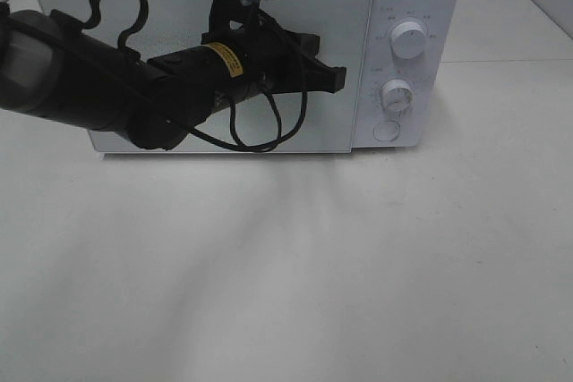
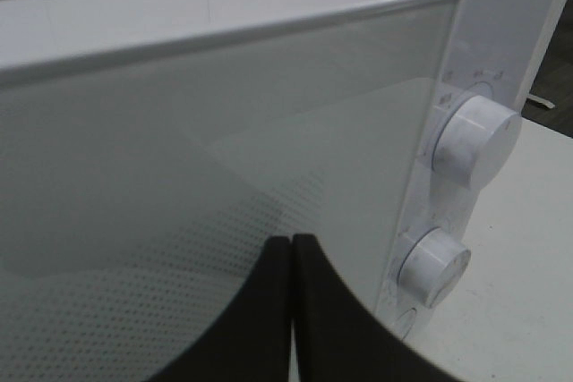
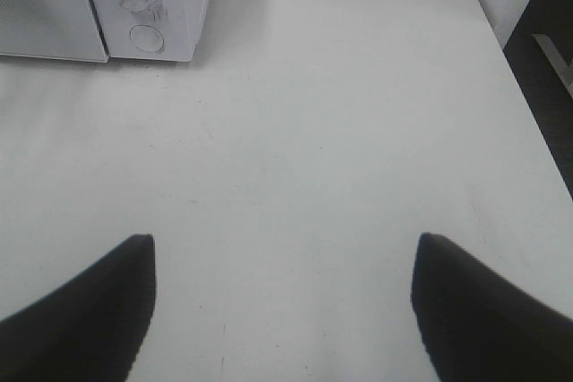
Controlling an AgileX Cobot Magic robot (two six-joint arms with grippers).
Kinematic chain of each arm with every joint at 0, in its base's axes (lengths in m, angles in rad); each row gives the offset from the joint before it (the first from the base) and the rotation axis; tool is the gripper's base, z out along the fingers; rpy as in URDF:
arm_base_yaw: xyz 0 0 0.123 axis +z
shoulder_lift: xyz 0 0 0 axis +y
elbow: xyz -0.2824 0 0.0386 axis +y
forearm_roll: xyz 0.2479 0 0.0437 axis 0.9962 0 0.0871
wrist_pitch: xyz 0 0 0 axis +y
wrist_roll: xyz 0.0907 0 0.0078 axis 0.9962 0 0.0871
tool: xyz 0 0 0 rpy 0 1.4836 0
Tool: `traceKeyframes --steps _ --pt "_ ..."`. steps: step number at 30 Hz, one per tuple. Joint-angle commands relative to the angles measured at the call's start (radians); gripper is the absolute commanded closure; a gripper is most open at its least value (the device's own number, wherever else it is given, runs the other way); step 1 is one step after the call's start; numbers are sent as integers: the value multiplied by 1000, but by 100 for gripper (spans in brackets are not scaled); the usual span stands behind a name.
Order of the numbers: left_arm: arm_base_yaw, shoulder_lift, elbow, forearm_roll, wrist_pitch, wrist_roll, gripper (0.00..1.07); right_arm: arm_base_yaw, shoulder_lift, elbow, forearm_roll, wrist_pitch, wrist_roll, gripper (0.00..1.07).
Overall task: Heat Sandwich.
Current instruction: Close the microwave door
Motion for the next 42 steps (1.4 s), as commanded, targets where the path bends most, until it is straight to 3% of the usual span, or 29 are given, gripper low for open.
traceKeyframes --steps 1,11,37,42 --pt "14 20 -56 -69 -25 2 106 -7 -27 0 -4 -7 0 31" --pt "16 67 -162 -123 51 6 106 -7 -27 0 -4 -7 0 31" --pt "-6 42 -162 -68 107 6 106 -7 -27 0 -4 -7 0 31" --pt "-26 9 -128 -64 116 7 106 -7 -27 0 -4 -7 0 31"
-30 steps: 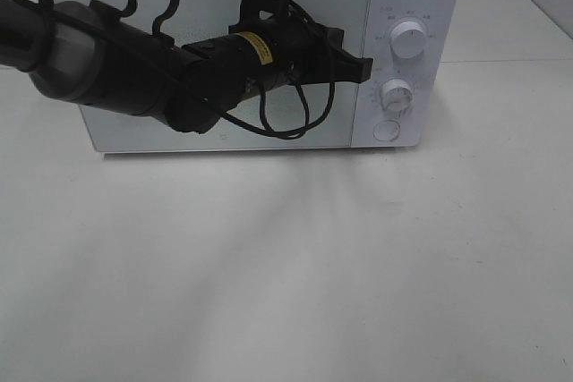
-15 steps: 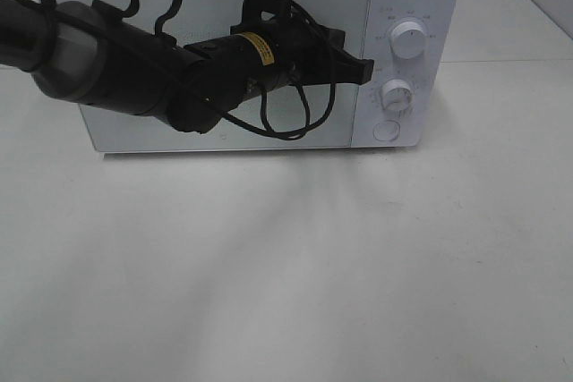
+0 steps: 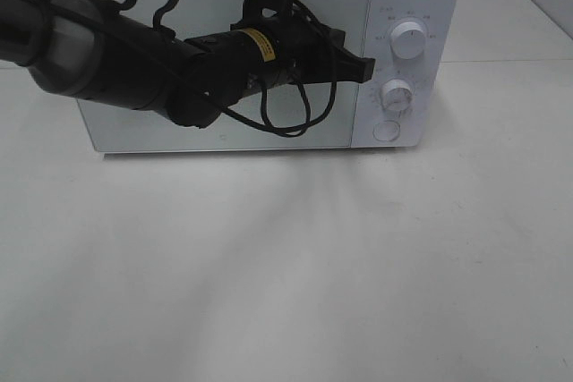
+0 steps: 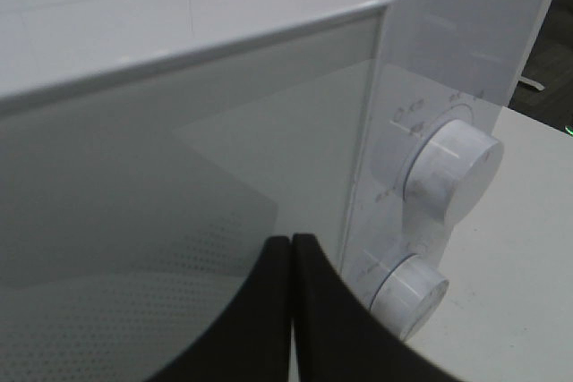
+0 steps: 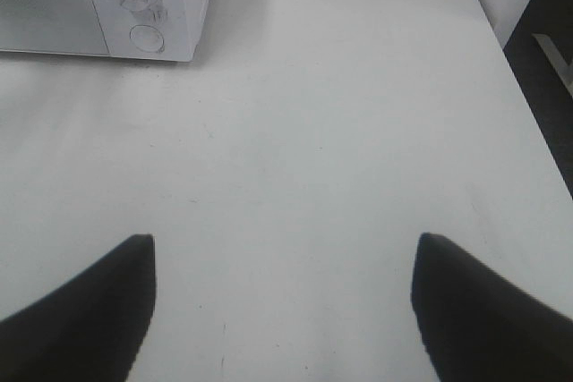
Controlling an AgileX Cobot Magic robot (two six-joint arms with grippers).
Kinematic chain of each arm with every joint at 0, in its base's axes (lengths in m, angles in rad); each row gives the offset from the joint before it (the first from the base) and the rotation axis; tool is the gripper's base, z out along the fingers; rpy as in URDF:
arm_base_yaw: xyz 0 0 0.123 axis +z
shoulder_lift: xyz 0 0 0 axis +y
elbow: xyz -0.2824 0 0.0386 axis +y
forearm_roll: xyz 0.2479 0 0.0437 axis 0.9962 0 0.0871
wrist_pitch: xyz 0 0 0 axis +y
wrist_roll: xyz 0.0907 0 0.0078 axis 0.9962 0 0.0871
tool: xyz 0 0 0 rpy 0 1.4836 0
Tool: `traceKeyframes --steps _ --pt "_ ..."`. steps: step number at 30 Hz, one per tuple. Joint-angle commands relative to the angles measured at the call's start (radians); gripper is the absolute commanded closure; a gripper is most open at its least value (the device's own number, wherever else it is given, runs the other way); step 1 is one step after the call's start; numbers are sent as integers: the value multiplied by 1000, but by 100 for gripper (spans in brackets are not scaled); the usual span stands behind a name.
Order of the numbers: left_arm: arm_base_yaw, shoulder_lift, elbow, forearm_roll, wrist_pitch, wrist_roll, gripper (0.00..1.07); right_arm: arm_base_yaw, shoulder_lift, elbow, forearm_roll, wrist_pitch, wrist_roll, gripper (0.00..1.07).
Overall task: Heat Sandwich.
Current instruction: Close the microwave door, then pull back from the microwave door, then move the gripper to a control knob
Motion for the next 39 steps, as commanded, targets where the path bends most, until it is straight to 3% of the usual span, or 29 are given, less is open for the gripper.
traceKeyframes --steps 1,28,31,32,33,34,35,39 --pt "4 -39 21 -46 -23 4 106 -7 -27 0 -4 -7 0 31" --pt "-36 -374 470 -42 -7 5 104 -7 -27 0 -4 -7 0 31" --pt "-36 -423 523 -43 8 5 64 -7 -27 0 -4 -7 0 31" --pt "-36 -423 523 -43 8 5 64 -7 -27 0 -4 -7 0 31" --pt "-36 -445 544 -46 16 5 50 -7 -27 0 -4 -7 0 31" --pt "-35 -453 554 -46 22 8 13 -7 -27 0 -4 -7 0 31" --pt "-34 -456 562 -47 30 12 1 -7 -27 0 -4 -7 0 31" --pt "-31 -489 567 -46 120 25 5 -7 -27 0 -4 -7 0 31"
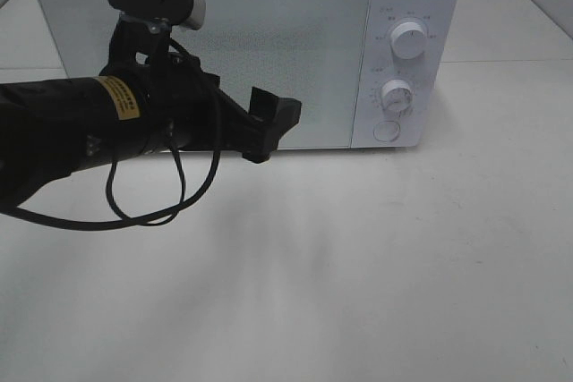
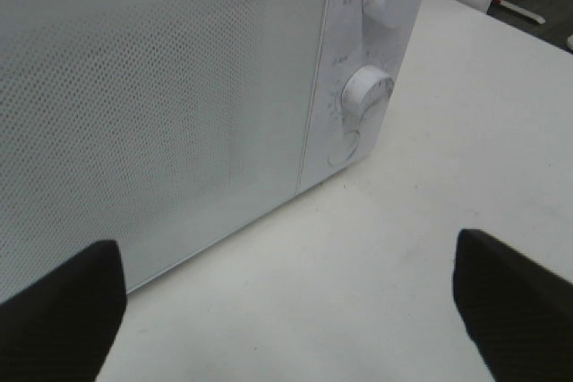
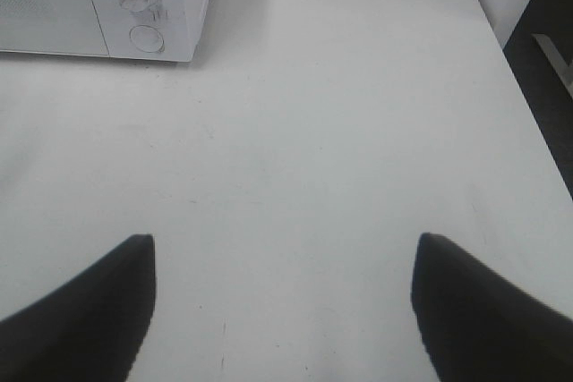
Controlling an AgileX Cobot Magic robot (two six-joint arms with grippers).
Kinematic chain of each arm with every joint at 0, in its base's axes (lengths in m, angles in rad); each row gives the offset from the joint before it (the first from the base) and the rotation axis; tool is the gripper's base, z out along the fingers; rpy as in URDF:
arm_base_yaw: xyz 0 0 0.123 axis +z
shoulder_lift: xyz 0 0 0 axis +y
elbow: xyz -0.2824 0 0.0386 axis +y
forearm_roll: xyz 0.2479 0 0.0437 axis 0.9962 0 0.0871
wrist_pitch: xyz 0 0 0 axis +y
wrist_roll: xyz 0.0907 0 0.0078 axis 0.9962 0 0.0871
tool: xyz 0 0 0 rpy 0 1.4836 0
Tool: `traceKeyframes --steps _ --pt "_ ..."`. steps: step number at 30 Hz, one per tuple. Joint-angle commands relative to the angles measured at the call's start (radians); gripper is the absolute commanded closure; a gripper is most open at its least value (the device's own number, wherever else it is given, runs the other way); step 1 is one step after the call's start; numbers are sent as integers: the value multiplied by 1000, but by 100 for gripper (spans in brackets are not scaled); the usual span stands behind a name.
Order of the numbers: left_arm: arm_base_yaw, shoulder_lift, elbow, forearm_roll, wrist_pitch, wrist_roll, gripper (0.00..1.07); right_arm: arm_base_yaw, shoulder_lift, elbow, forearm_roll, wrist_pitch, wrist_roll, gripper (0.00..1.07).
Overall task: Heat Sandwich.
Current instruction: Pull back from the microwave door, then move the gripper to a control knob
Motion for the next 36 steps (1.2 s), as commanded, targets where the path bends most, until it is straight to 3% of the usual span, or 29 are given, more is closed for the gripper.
traceKeyframes --steps 1,8,13,17,32,36 --pt "0 -39 5 -1 98 24 5 -7 -27 0 -4 -7 0 31" --pt "16 -117 5 -1 348 31 5 -7 -27 0 -4 -7 0 31" --pt "85 -178 4 -2 520 11 5 -7 -27 0 -4 -7 0 31" --pt "202 -240 -14 -2 726 -30 5 -7 -27 0 -4 -7 0 31" --pt "542 -451 -23 10 1035 -10 5 -7 -27 0 -4 -7 0 31" --pt "648 -531 -23 57 1152 -10 5 -7 -27 0 -4 -7 0 31"
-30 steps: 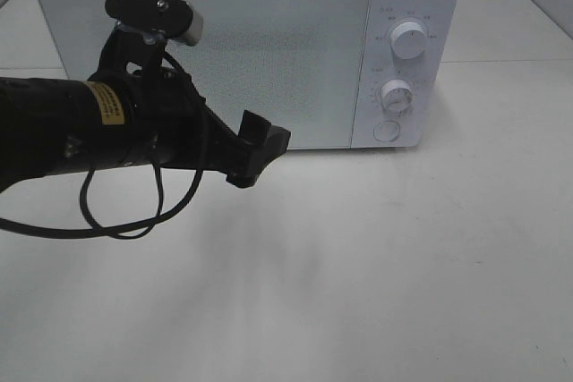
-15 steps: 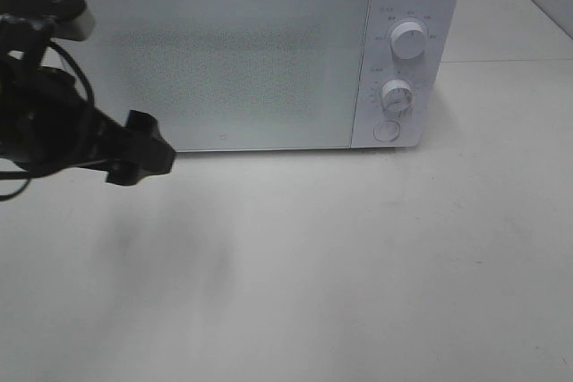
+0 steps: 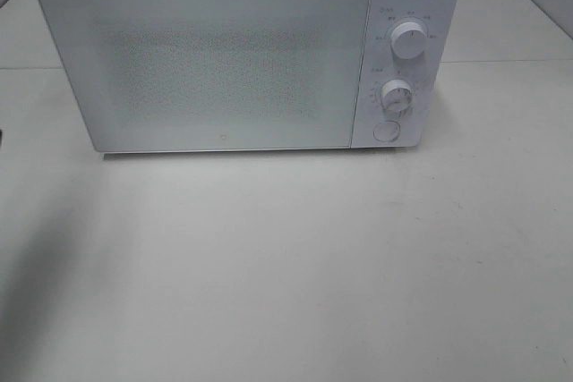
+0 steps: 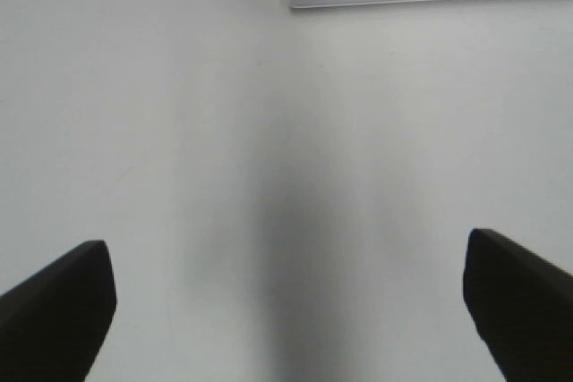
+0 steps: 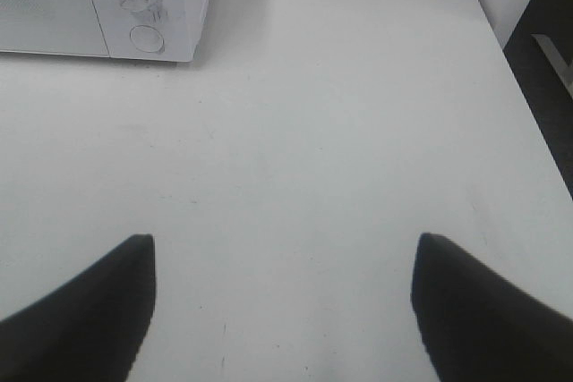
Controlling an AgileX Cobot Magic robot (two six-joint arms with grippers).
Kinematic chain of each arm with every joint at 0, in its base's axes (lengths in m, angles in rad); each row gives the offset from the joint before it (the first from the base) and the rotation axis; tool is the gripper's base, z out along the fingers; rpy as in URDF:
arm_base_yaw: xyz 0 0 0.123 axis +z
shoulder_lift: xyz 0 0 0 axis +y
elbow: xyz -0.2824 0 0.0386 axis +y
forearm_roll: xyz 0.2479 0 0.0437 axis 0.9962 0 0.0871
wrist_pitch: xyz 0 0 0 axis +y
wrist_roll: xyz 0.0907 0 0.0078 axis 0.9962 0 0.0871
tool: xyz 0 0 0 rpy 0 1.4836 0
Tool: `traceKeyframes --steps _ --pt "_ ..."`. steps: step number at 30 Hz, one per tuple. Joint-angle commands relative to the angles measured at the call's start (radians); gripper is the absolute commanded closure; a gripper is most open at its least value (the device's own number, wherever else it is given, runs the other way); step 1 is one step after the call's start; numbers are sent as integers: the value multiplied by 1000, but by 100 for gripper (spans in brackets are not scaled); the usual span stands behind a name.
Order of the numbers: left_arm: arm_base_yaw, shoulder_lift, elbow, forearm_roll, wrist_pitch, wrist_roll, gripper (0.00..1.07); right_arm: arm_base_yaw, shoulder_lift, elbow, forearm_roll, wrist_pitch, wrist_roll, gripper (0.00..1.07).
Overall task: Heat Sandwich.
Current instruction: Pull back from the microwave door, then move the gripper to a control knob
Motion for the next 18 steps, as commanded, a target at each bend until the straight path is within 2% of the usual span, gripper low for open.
traceKeyframes --steps 1,5,8,12,18 --pt "46 -44 -8 27 66 2 5 -7 -27 0 -4 -7 0 31" --pt "142 -135 -7 38 151 -1 5 -7 -27 0 -4 -7 0 31" --pt "169 -194 -2 34 198 -1 5 -7 -27 0 -4 -7 0 31" --pt "169 -258 27 43 223 -1 5 -7 -27 0 -4 -7 0 31" --pt "169 -429 124 43 289 6 5 -7 -27 0 -4 -7 0 31"
